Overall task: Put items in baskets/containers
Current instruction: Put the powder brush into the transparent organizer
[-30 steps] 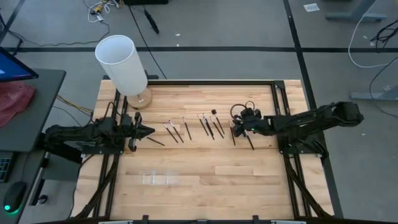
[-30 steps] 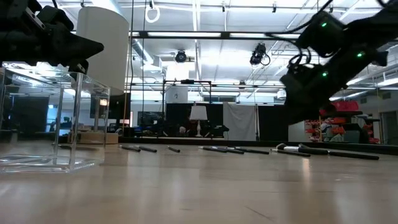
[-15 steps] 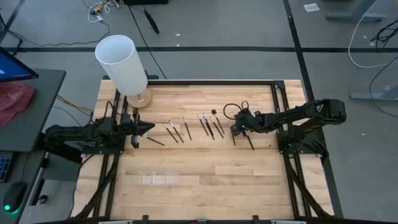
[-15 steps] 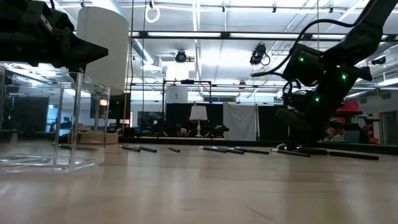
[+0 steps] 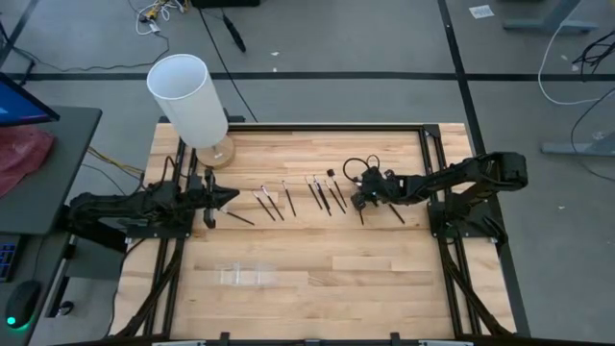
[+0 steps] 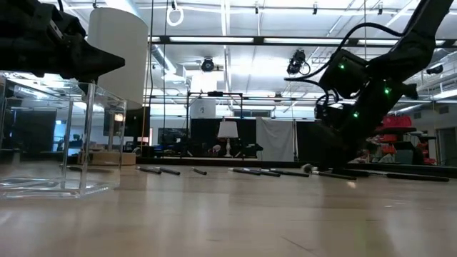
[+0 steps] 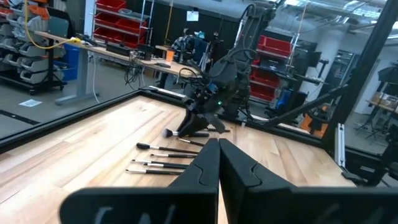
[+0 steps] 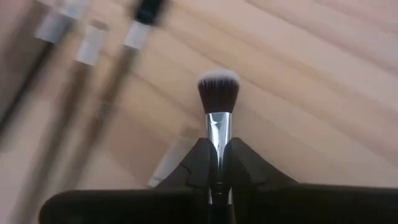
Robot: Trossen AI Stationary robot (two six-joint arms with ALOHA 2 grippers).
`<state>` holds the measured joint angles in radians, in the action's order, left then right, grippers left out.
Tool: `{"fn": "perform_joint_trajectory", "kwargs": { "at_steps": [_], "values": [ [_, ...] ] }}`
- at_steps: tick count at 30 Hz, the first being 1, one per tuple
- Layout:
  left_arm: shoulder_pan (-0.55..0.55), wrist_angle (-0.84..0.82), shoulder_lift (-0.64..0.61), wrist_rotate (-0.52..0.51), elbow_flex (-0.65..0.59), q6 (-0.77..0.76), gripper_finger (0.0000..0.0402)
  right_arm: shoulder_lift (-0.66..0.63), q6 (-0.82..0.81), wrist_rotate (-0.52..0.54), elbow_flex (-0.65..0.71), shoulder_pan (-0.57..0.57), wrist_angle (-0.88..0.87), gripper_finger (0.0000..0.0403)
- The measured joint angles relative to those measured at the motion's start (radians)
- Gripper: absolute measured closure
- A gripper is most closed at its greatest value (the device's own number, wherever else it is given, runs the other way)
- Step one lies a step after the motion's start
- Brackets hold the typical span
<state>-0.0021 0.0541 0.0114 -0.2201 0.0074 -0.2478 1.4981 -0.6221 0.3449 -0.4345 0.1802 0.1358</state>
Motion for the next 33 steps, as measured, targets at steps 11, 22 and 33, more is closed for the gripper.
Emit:
{"fn": "perform_joint_trajectory", "kwargs": {
  "at_steps": [11, 22, 33],
  "values": [
    [-0.010, 0.273, 0.262, -0.005, 0.000, 0.068, 0.0399, -0.003, 0.263, -0.076, 0.000, -0.051, 0.723, 0.0373],
    [-0.014, 0.847, 0.842, 0.021, 0.014, 0.139, 0.0382, 0.063, 0.585, -0.173, -0.175, -0.158, 0.930, 0.0373],
    [-0.014, 0.880, 1.254, 0.139, 0.280, 0.209, 0.0203, 0.349, 0.694, -0.298, -0.427, -0.207, 1.130, 0.0372]
  ]
}}
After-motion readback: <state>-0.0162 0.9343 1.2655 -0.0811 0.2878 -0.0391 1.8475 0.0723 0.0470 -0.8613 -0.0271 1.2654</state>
